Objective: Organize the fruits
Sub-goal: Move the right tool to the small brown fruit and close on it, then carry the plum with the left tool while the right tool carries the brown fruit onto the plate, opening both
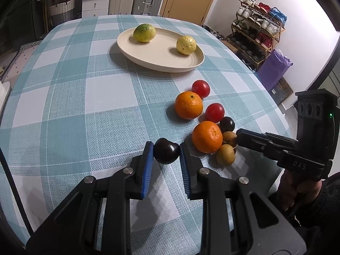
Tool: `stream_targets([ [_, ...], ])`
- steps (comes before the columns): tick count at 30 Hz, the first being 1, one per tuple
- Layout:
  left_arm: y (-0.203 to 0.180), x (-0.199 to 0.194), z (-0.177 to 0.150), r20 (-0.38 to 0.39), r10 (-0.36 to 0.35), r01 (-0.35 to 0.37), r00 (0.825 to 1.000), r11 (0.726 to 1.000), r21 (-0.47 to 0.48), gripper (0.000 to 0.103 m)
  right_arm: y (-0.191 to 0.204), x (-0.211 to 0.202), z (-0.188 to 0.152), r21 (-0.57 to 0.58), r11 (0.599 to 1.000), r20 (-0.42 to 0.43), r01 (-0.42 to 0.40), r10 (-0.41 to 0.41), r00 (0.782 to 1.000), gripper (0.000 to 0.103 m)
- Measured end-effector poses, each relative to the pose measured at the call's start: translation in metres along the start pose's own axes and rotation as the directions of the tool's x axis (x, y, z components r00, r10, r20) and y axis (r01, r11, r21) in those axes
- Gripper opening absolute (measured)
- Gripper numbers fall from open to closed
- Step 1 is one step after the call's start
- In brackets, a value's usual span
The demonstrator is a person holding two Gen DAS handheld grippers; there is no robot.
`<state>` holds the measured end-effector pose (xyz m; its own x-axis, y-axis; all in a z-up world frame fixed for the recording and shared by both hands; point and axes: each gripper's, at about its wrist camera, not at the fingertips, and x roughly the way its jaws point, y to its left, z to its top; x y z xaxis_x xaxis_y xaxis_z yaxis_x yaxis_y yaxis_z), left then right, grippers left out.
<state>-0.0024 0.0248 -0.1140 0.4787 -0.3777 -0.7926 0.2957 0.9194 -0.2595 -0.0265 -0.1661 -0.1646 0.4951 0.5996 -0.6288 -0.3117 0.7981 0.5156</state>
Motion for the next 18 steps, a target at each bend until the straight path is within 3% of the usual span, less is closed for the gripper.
stream_targets([
  [4, 0.0, 0.001, -0.001, -0.002, -0.003, 0.003, 1.0, 1.0, -0.001, 0.022, -0.004, 0.005, -0.001, 0.031, 0.999, -0.011, 0.007, -0.007, 1.0, 0.035],
  [18, 0.004, 0.002, -0.001, 0.007, -0.016, 0.016, 1.0, 1.0, -0.004, 0.022, 0.008, 0.015, 0.001, 0.016, 1.0, -0.031, 0.017, -0.017, 0.999, 0.033],
])
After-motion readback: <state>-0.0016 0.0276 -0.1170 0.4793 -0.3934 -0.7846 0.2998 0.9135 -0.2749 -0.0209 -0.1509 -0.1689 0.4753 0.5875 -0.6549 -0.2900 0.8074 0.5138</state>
